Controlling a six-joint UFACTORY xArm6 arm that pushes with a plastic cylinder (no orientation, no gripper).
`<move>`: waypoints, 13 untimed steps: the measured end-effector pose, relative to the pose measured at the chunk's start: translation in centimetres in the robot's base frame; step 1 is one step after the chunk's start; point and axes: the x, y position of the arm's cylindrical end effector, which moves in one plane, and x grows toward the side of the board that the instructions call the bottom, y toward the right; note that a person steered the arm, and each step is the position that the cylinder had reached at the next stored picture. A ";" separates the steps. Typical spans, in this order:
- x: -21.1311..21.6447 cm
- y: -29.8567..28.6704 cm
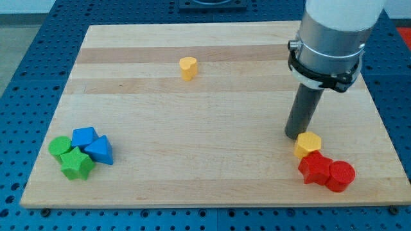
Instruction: Move yellow heart closer to group of blocks
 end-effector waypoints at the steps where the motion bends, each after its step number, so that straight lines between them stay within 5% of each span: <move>1: -5.0 0.0; 3: -17.8 -3.7; 4: -21.2 -12.1; 5: -20.9 -22.0; 6: -20.9 -22.4; 13: -14.9 -15.3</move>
